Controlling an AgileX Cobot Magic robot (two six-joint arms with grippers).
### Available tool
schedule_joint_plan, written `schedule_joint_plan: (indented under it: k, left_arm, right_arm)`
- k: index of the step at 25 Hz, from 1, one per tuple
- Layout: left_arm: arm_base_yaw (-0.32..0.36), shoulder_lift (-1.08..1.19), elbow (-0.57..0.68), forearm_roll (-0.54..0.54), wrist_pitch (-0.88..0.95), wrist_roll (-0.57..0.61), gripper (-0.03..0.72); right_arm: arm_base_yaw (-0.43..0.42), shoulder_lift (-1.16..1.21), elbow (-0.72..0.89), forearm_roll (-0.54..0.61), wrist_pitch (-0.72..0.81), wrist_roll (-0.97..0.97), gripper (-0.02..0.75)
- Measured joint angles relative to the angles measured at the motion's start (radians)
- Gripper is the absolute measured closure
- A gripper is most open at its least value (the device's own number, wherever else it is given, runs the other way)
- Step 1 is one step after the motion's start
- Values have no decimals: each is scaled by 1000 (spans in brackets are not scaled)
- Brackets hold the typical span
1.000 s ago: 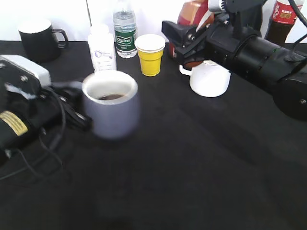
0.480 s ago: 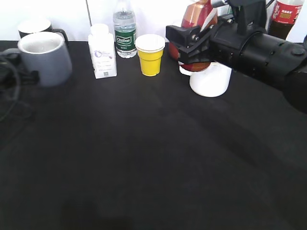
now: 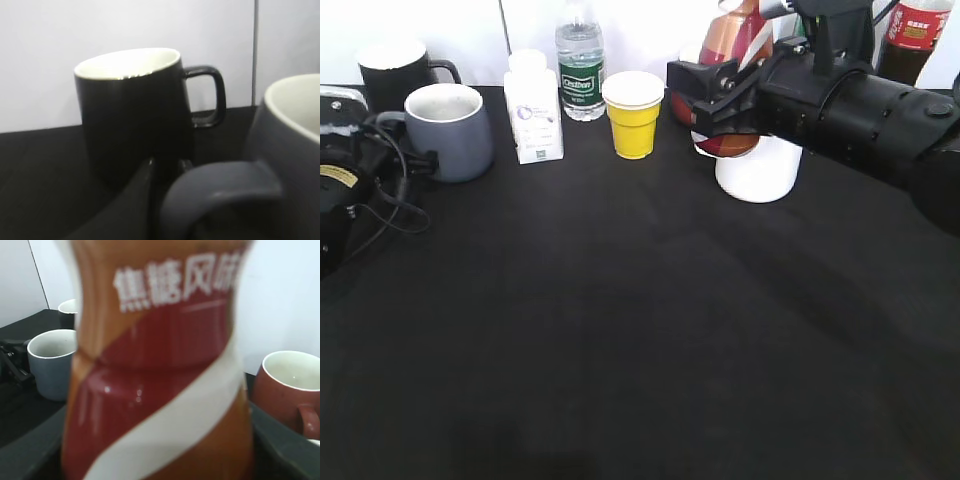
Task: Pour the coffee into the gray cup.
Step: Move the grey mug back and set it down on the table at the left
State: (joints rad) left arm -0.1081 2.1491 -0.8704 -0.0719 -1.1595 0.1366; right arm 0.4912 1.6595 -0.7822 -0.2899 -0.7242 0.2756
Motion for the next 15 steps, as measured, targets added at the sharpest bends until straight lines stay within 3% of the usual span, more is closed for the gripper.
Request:
schedule_joint_plan:
  k: [6,9,15]
  left_arm:
    - [0,0,-6,2,-22,-7,444]
    - [0,0,-2,2,-14,-7,442]
    - [0,-9,124,1,-71,-14,438]
  right_arm:
    - [0,0,0,2,-17,0,211]
    - [0,0,0,2,-25,0,211]
    - [0,0,0,5,-37,0,211]
